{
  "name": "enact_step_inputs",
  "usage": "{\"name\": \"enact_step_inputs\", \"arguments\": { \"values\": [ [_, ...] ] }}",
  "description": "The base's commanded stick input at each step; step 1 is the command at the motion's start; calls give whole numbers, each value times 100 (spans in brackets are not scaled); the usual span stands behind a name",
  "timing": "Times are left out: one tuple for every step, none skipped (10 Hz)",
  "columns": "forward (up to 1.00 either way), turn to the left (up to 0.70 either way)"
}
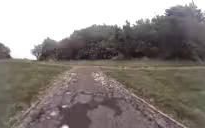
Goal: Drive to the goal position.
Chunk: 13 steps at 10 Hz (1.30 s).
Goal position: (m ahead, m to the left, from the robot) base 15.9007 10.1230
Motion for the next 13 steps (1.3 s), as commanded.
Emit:
{"name": "enact_step_inputs", "arguments": {
  "values": [
    [70, 0],
    [70, 0],
    [70, 0],
    [70, 0],
    [70, 0],
    [70, 1],
    [70, 7],
    [70, 28],
    [70, 26],
    [70, 0],
    [70, 0],
    [70, 15],
    [70, 32]
  ]
}}
